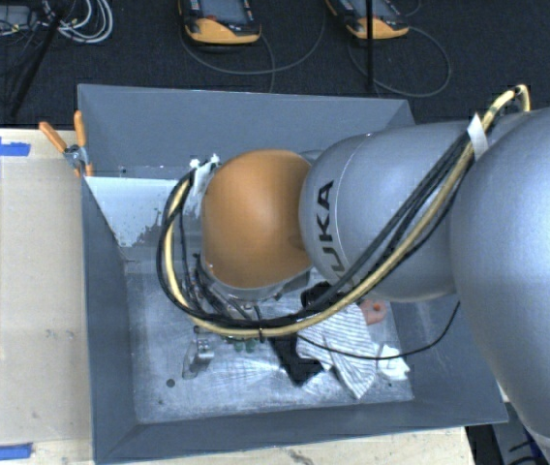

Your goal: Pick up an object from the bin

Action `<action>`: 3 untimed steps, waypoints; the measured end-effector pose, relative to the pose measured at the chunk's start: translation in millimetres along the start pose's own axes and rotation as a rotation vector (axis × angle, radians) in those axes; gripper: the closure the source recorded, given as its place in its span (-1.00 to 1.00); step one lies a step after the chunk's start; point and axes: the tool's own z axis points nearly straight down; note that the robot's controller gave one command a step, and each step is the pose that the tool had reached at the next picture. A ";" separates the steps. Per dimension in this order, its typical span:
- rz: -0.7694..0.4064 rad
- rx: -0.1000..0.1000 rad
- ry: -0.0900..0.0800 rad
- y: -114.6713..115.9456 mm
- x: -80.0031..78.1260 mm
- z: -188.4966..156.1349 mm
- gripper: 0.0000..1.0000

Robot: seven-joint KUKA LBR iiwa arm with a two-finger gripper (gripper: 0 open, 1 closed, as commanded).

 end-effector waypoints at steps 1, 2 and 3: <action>0.004 -0.002 -0.007 -0.9 -1.9 -4.4 -1.00; -0.072 -0.003 -0.005 -17.4 -8.8 -13.3 -1.00; -0.091 -0.001 -0.009 -67.9 -3.2 -14.3 -1.00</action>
Offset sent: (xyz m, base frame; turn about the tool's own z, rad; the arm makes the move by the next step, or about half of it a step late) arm 0.0317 -0.0690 0.0360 -0.1936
